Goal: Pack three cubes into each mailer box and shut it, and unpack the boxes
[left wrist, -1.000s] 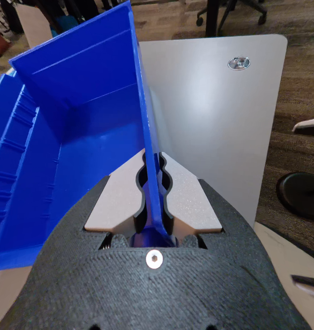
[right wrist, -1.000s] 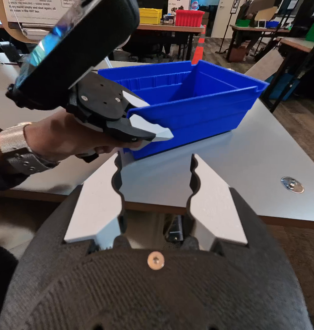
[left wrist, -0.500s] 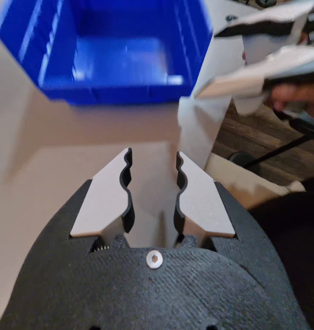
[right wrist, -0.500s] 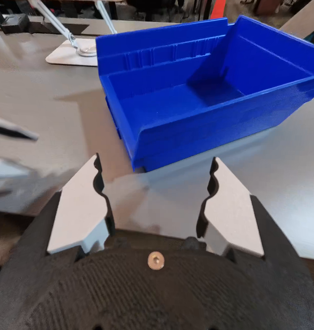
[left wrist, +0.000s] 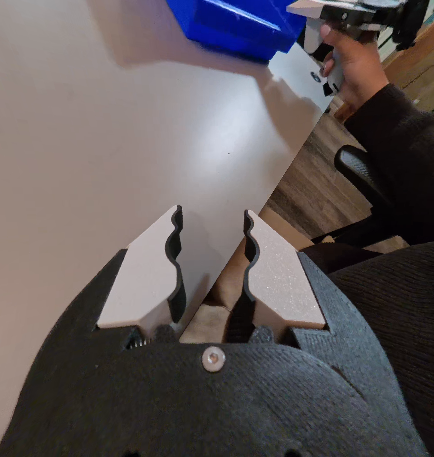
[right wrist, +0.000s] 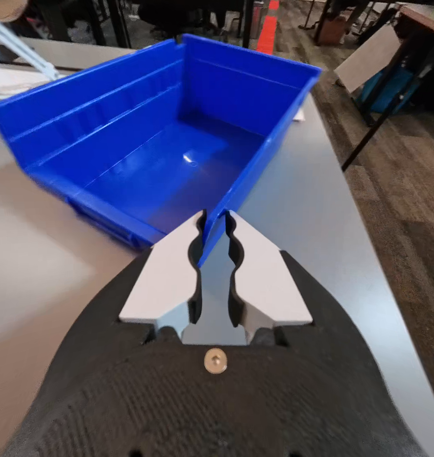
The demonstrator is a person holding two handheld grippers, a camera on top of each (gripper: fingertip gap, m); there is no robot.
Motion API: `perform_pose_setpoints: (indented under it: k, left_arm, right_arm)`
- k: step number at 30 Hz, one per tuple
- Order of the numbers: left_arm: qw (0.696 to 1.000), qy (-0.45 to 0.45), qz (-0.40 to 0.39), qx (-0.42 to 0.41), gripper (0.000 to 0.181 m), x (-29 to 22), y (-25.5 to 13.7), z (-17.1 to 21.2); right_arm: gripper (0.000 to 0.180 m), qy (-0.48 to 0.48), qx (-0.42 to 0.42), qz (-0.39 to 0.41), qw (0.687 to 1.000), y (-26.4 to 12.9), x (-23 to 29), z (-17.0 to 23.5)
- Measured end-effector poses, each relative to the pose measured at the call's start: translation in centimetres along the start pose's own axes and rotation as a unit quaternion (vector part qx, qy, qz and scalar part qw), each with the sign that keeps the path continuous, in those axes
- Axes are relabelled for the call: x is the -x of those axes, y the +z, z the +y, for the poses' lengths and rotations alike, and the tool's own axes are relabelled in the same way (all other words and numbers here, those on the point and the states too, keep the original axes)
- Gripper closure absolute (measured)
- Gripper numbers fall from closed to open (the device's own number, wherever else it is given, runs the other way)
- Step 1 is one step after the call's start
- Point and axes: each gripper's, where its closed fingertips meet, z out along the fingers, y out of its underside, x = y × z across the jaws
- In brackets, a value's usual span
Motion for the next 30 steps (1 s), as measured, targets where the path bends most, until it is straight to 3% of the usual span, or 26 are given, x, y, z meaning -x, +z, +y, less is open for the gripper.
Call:
perform_pose_setpoints:
  k: [1, 6, 10, 24, 30]
  left_arm:
    - [1.000, -0.008, 0.003, -0.004, 0.134, 0.0, -0.2, 0.0]
    - [0.999, -0.031, -0.029, -0.031, 0.141, 1.3, -1.4, -0.4]
    - [0.998, -0.040, -0.036, -0.032, 0.142, 2.0, -1.5, -0.5]
    - [0.999, 0.045, 0.010, 0.014, 0.144, -0.9, 2.6, -1.0]
    - [0.996, 0.084, 0.008, 0.030, 0.145, -1.6, 3.7, -0.7]
  right_arm:
    - [0.169, 0.012, -0.005, -0.003, 1.000, -0.4, -1.3, 0.1]
    - [0.179, 0.086, -0.064, -0.005, 0.994, -4.1, -6.7, 0.0]
    - [0.178, 0.104, -0.095, -0.045, 0.989, -5.9, -7.2, 0.7]
    - [0.177, 0.091, -0.045, 0.009, 0.995, -5.2, -5.7, 2.3]
    - [0.175, 0.072, -0.066, 0.044, 0.994, -5.0, -5.6, 2.2]
